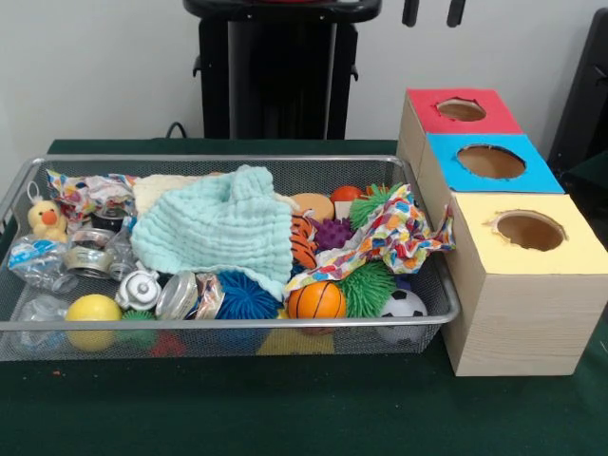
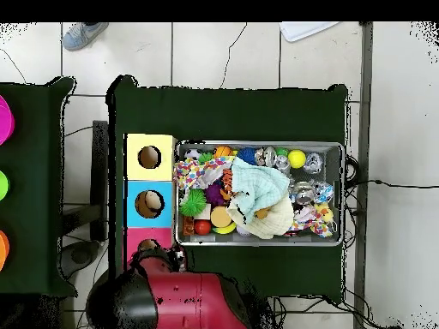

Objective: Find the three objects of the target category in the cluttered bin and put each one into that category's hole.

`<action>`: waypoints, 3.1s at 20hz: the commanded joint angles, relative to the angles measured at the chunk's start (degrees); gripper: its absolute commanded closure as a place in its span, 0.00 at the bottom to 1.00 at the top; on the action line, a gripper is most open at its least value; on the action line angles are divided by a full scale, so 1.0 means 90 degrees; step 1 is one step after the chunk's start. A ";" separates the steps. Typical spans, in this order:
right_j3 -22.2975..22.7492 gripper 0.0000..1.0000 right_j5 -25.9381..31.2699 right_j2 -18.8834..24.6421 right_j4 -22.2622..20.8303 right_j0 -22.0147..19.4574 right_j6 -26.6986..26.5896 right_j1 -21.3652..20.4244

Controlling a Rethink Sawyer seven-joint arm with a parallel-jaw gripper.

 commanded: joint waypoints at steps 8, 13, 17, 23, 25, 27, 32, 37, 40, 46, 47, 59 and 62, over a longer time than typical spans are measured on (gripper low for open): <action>-0.1204 0.00 -0.1035 -0.0221 -0.0586 -0.0459 0.0895 0.1318; -0.1384 0.00 -0.1272 -0.0115 -0.0721 -0.0696 0.0611 0.1567; -0.1498 0.00 -0.1497 -0.0176 -0.0849 -0.0774 0.0662 0.1832; -0.1631 0.00 -0.2037 -0.0412 -0.1040 -0.0688 0.0788 0.2353; -0.1677 0.00 -0.2195 -0.0485 -0.1101 -0.0644 0.0788 0.2461; -0.1654 0.00 -0.2376 -0.0464 -0.1104 -0.0675 0.0817 0.2536; -0.1673 0.00 -0.2844 -0.0433 -0.1090 -0.0732 0.0850 0.2824; -0.1656 0.00 -0.3116 -0.0357 -0.1073 -0.0811 0.0777 0.2969; -0.1718 0.00 -0.3226 -0.0317 -0.1127 -0.0866 0.0672 0.3065; -0.1937 0.00 -0.3299 -0.0258 -0.1213 -0.0995 0.0544 0.3227; -0.1982 0.00 -0.3298 -0.0253 -0.1234 -0.1015 0.0531 0.3255; -0.2263 0.00 -0.3618 -0.0261 -0.1236 -0.0970 0.0733 0.3674; -0.2334 0.00 -0.3668 -0.0388 -0.1131 -0.0831 0.0821 0.3772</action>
